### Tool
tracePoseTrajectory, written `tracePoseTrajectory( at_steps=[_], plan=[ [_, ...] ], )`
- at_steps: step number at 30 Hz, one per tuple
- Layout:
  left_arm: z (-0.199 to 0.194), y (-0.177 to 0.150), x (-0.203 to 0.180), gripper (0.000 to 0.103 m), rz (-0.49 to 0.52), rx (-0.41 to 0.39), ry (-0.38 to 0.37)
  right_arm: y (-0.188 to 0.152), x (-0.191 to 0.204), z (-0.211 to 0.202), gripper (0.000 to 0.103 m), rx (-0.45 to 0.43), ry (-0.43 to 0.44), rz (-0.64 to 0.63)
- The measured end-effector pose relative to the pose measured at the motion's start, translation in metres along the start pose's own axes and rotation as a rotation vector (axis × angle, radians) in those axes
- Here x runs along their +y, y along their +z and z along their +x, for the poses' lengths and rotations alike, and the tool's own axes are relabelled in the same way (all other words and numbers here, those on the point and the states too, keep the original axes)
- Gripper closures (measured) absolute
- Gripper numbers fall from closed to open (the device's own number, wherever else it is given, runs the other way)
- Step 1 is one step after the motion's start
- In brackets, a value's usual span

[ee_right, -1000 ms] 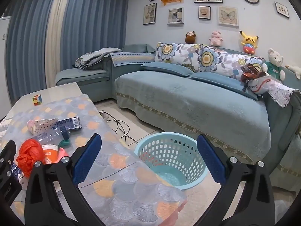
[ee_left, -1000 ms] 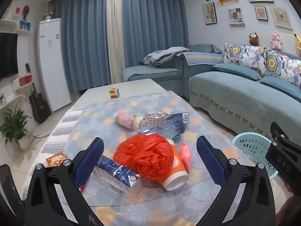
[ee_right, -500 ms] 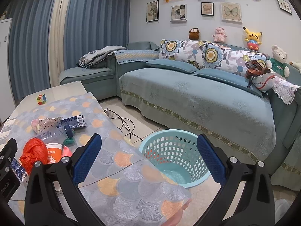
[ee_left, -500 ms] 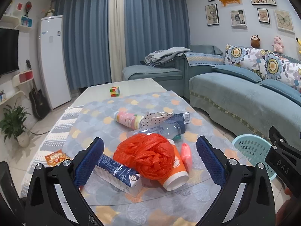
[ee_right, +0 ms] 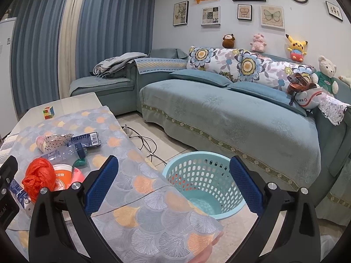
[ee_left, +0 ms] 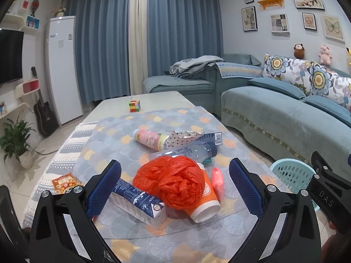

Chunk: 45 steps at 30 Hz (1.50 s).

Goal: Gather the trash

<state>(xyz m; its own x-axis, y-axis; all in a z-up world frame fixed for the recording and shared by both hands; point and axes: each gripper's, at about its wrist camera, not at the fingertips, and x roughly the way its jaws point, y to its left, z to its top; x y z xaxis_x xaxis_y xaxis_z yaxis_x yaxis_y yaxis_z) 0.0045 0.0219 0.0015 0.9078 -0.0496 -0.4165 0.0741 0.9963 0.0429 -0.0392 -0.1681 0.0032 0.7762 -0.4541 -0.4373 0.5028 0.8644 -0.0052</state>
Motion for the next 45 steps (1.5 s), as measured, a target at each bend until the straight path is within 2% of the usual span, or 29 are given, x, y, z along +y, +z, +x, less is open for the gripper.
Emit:
tracePoseTrajectory(
  at_steps=[17,45],
  plan=[
    [0.0004,0.0000,0.0025,0.007,-0.003,0.001,-0.001,0.0012,-0.0009,0.0047,0.007,0.025,0.030,0.014],
    [0.0009,0.0001,0.0032,0.007,-0.008,-0.001,-0.001,-0.0006,0.0013,0.0055,0.009,0.022,0.020,-0.001]
  ],
)
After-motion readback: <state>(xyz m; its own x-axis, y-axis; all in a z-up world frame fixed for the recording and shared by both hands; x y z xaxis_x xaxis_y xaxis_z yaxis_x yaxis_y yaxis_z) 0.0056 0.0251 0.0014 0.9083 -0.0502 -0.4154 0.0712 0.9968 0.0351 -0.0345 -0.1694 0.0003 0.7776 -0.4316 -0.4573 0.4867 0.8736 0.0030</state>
